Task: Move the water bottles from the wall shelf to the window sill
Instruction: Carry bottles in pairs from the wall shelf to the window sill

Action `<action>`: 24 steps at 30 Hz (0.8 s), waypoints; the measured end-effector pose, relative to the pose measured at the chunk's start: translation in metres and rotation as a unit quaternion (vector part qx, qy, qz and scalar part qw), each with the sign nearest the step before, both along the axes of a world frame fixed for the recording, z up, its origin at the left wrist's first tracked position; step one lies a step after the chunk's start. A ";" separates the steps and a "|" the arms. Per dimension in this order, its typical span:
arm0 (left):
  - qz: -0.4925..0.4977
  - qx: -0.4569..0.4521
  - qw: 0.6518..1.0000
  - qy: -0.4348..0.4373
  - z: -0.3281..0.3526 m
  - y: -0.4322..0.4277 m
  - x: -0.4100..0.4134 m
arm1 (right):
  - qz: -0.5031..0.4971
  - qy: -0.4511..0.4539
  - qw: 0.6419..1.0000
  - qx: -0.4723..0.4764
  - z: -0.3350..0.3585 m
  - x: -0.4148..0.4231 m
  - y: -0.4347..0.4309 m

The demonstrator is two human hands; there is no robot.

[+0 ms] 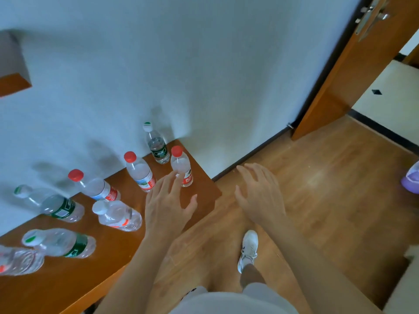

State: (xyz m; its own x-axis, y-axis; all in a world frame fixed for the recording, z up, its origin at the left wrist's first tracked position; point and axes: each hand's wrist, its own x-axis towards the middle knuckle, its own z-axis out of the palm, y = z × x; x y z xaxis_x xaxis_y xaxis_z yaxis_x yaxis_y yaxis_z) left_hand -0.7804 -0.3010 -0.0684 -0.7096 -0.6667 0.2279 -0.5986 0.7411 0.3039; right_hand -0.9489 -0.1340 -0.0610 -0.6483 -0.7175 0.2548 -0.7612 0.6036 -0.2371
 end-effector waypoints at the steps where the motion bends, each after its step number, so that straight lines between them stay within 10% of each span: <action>1: 0.012 0.006 1.000 0.006 -0.004 -0.004 -0.004 | 0.012 -0.001 1.000 -0.005 -0.002 -0.012 -0.011; 24: 0.352 0.088 0.924 0.121 -0.045 -0.033 -0.099 | 0.372 -0.294 0.879 0.045 -0.042 -0.170 -0.248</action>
State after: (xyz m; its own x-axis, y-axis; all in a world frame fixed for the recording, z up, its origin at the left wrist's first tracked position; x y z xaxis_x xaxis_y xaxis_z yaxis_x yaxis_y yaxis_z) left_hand -0.8797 -0.3341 -0.1137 -0.0282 -0.9857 0.1663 -0.8123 0.1196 0.5709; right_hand -1.1188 -0.3821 -0.1029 0.0086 -0.9989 -0.0465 -0.7143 0.0265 -0.6994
